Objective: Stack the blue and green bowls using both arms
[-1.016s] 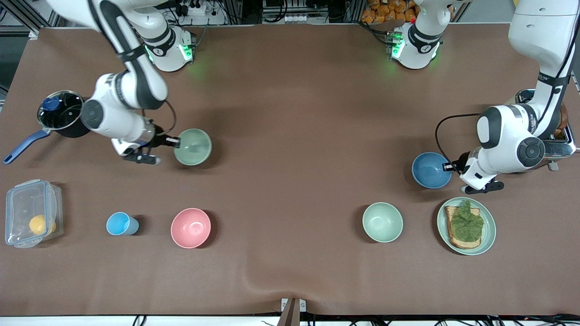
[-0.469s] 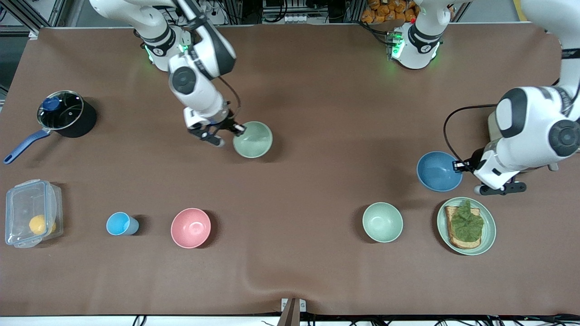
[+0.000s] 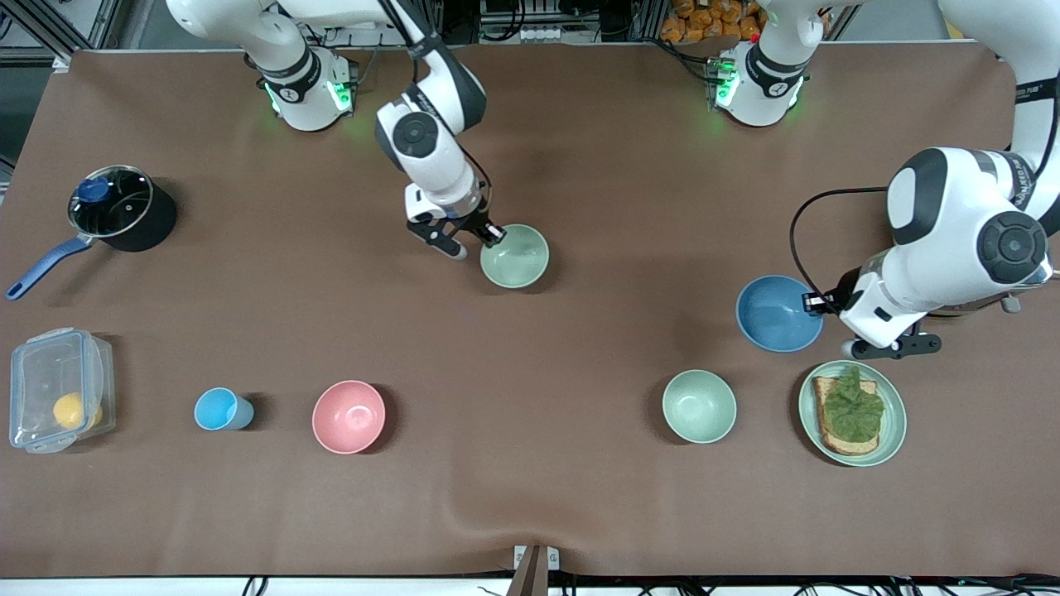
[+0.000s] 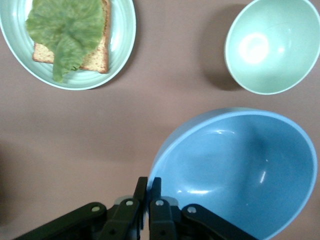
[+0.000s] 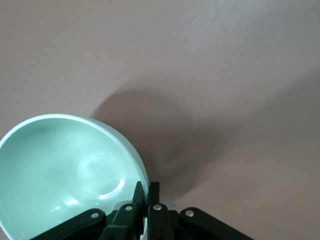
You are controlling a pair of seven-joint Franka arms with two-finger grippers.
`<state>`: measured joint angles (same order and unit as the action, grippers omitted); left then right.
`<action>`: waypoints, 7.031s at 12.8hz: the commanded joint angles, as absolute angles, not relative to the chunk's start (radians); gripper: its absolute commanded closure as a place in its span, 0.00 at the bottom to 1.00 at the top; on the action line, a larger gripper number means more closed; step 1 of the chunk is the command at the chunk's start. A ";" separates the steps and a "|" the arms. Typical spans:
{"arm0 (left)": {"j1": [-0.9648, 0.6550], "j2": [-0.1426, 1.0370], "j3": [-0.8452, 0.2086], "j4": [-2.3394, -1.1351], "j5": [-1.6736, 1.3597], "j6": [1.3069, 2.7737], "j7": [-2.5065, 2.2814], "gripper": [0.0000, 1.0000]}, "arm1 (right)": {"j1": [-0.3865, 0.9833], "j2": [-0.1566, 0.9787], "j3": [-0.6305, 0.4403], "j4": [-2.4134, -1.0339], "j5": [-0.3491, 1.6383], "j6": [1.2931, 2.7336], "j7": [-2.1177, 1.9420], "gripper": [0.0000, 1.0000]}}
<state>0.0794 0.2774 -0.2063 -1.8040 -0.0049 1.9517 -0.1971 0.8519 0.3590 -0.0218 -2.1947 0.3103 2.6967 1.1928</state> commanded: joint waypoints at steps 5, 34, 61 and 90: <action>0.089 0.276 -0.325 -1.781 -0.020 1.922 -0.259 1.00 | 0.900 0.422 -0.035 -2.143 0.324 2.735 1.252 1.00; -0.267 0.330 -0.403 -1.911 -0.109 2.175 -0.833 1.00 | 0.715 0.526 -0.048 -2.005 0.841 2.516 1.298 0.00; -0.417 0.508 -0.397 -1.896 -0.100 2.407 -1.023 0.00 | 0.710 0.497 -0.054 -2.016 0.819 2.465 1.296 0.00; -0.011 0.086 -0.071 -1.385 -0.040 1.456 -0.193 0.00 | 0.069 0.229 -0.260 -1.529 0.038 1.445 0.261 0.00</action>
